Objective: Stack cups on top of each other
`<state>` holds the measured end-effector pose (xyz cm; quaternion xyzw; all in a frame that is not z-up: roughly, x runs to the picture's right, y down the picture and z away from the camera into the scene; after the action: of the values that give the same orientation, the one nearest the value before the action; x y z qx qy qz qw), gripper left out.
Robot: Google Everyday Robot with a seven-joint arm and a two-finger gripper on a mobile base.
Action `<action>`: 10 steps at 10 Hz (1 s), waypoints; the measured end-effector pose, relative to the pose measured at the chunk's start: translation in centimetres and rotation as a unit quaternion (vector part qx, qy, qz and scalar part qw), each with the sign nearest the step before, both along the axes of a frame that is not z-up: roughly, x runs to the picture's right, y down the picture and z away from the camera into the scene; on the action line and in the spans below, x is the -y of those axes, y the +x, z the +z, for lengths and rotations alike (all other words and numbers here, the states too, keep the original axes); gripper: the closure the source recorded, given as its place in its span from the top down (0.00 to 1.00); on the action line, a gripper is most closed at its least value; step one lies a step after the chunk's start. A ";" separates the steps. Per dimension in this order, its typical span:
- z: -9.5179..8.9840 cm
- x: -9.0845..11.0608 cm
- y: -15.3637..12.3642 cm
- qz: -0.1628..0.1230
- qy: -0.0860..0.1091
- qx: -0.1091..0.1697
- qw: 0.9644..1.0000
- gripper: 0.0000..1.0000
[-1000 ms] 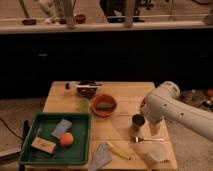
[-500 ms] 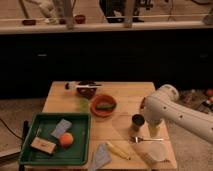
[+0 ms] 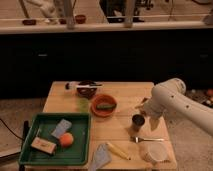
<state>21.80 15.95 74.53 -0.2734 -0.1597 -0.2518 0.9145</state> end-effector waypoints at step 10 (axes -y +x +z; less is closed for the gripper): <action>2.7 -3.3 -0.4 -0.235 -0.001 0.141 0.962 0.80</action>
<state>21.41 19.21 77.23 -0.2660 -0.2189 -0.4952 0.7975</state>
